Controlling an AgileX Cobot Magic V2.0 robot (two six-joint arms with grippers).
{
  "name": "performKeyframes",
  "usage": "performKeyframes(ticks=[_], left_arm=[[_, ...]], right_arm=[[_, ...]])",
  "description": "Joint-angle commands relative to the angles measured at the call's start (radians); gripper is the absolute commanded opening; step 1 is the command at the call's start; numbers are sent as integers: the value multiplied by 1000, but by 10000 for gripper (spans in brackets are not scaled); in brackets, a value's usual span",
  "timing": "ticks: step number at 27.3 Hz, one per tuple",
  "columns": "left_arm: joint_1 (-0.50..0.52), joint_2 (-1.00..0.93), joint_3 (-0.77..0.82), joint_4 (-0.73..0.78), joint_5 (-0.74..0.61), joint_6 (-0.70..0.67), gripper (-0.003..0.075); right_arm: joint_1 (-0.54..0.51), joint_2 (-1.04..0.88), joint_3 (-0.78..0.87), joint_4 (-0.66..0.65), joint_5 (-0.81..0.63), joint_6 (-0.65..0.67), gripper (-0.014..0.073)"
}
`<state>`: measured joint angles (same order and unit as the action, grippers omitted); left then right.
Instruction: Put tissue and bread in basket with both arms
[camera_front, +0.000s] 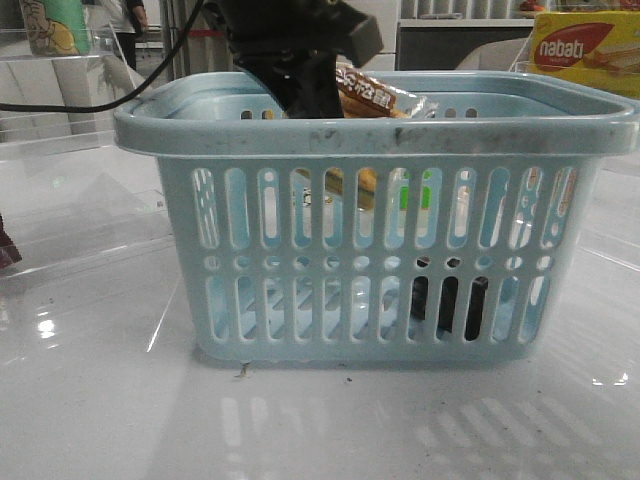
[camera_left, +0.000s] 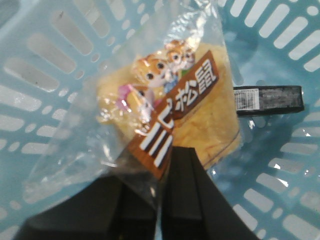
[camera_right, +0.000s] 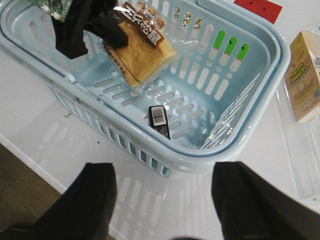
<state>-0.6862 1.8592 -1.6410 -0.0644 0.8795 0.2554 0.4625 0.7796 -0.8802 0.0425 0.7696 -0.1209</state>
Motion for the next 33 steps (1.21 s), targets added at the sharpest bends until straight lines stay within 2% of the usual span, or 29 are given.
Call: performKeyframes(ticks=[1,3,6,8,10,21,29,33], left_arm=[[-6,-41,-35,-5,-62,-4,125],[-6,-40,-35,-5,-63,-4,204],[-6,-40,-35,-5,-71,-4,427],[-6,-40,-35,-5,-71,-6,545],[-6,-40,-35,-5,-71,-6,603],[26,-127,-35,-9,-65,-17,602],[55,-380,-35,-9,14,-17,602],[55,-545,23,-9,20,-17,602]], right_arm=[[0,-4,-26,-10,-65,-10,521],[0,-4,-26,-10,-65,-10,521],[0,-4,-26,-10,-65,-10,521],[0,-4,-26,-10,-65,-10,521],[0,-4,-26,-10,-65,-10,521],[0,-4,-26,-10,-65,-10,521],[0,-4,-26,-10,-65,-10,521],[0,-4,-26,-10,-65,-10,521]])
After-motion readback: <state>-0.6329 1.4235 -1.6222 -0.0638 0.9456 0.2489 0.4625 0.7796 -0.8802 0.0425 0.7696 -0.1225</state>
